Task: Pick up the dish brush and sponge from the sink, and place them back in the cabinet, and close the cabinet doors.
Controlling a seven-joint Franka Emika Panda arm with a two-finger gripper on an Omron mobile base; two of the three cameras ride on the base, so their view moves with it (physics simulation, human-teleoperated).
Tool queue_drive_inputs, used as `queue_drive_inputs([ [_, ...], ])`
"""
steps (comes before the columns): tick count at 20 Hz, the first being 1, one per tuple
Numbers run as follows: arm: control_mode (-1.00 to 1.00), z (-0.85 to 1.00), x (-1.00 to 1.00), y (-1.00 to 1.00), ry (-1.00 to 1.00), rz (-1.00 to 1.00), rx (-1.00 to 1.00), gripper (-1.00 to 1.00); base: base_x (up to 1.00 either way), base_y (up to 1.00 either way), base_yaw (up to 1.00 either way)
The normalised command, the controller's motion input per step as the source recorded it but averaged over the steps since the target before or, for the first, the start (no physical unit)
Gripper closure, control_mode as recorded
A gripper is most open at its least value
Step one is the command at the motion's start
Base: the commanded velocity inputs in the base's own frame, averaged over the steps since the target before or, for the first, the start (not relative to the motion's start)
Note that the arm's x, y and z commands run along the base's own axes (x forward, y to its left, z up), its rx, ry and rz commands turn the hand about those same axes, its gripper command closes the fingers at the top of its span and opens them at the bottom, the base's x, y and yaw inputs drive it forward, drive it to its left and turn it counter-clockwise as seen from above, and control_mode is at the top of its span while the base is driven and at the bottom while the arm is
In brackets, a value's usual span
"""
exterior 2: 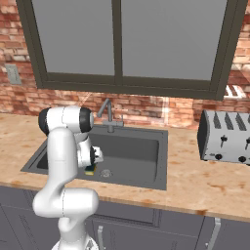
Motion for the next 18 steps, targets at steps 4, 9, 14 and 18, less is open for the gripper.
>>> queue_drive_inputs([
  [4, -1.00, -0.25, 0.00, 0.00, 0.00, 0.00, 0.00, -1.00, 0.00, 0.00, 0.00],
  [9, -1.00, -0.30, 0.00, 0.00, 0.00, 0.00, 0.00, -1.00, 0.00, 0.00, 0.00],
  [14, -1.00, -0.27, 0.00, 0.00, 0.00, 0.00, 0.00, -1.00, 0.00, 0.00, 0.00],
  [18, -1.00, -0.20, 0.02, 0.00, 0.00, 0.00, 0.00, -1.00, 0.00, 0.00, 0.00],
])
